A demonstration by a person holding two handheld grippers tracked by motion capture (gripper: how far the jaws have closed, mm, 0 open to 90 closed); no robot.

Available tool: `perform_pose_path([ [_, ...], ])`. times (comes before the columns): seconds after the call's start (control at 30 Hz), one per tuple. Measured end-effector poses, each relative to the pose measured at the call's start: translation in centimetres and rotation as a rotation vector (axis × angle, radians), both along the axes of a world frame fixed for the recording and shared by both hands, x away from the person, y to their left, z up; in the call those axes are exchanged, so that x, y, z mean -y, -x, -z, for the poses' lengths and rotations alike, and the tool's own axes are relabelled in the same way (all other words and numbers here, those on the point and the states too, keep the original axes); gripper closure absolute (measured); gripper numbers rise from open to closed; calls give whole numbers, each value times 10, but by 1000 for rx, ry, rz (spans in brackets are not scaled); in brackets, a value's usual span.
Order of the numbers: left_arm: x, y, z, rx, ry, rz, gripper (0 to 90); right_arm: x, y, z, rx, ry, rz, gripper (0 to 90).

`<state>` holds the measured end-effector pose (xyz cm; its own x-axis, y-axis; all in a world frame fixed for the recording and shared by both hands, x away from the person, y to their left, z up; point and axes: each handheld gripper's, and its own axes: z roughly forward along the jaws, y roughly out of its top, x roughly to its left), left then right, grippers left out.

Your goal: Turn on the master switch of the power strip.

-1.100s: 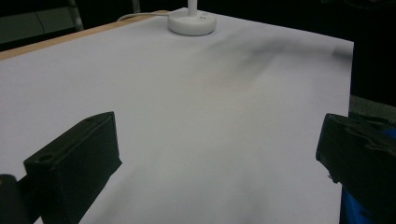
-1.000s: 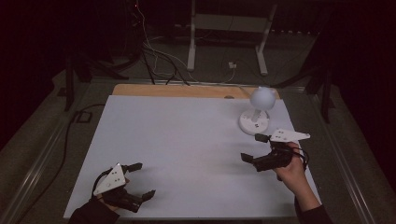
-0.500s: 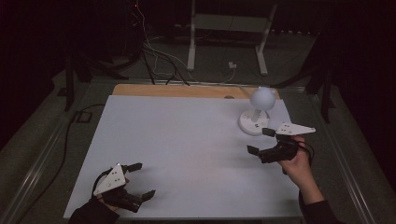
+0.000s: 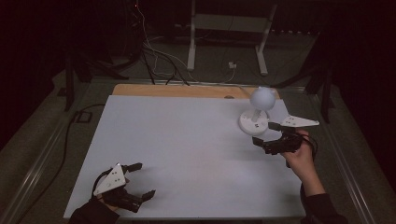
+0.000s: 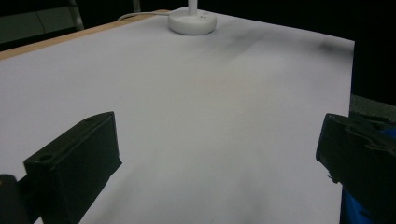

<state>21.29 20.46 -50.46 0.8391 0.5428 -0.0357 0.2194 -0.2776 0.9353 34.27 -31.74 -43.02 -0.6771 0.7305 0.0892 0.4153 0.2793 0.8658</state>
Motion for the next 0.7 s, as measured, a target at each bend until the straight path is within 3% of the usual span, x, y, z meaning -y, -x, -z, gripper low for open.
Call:
perform_pose_path([
  [0.37, 0, 0, 0, 3, -4, -1, 0, 16, -15, 5, -20, 4, 65, 0],
  [0.7, 0, 0, 0, 3, -4, -1, 0, 30, -33, 19, -34, 5, 138, 0],
])
